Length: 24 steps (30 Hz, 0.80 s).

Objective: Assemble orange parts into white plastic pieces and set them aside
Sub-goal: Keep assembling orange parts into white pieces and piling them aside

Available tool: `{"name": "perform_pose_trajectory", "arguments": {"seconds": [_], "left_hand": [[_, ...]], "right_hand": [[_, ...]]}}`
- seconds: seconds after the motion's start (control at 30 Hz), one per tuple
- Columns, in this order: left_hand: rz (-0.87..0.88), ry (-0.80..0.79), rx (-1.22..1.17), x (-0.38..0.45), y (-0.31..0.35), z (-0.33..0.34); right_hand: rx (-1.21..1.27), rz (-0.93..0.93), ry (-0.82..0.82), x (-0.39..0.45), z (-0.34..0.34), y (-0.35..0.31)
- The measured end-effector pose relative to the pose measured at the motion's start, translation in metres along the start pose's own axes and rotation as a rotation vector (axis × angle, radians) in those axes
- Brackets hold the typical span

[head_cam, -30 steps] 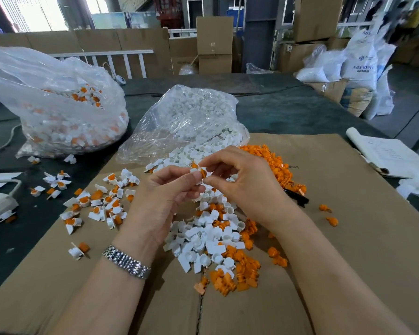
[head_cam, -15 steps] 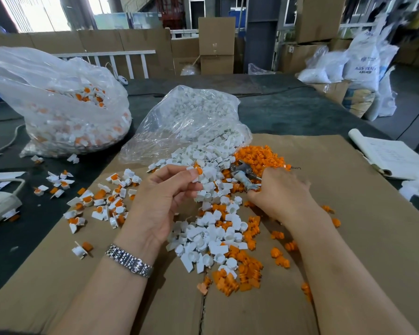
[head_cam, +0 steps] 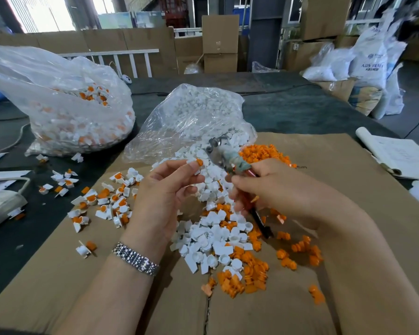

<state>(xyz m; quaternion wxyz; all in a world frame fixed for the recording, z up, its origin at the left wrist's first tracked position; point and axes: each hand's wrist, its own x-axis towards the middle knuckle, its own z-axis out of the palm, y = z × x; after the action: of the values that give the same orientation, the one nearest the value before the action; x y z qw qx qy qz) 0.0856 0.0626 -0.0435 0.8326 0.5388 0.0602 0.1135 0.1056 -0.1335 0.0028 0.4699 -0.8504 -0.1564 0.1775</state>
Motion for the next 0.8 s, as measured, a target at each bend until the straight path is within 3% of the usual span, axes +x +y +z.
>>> {"name": "perform_pose_trajectory", "arguments": {"seconds": [0.13,0.4,0.8], "left_hand": [[0.027,0.028,-0.023,0.001,0.000,0.001],[0.079,0.052,0.062,0.001,-0.003,-0.002],[0.030,0.090,0.016,0.000,-0.002,-0.004]], "right_hand": [[-0.106,-0.001,-0.116,-0.001,0.007,-0.004],[-0.195,-0.014,-0.124,-0.003,0.012,-0.009],[-0.390,-0.110,0.008,0.004,0.036,-0.009]]}}
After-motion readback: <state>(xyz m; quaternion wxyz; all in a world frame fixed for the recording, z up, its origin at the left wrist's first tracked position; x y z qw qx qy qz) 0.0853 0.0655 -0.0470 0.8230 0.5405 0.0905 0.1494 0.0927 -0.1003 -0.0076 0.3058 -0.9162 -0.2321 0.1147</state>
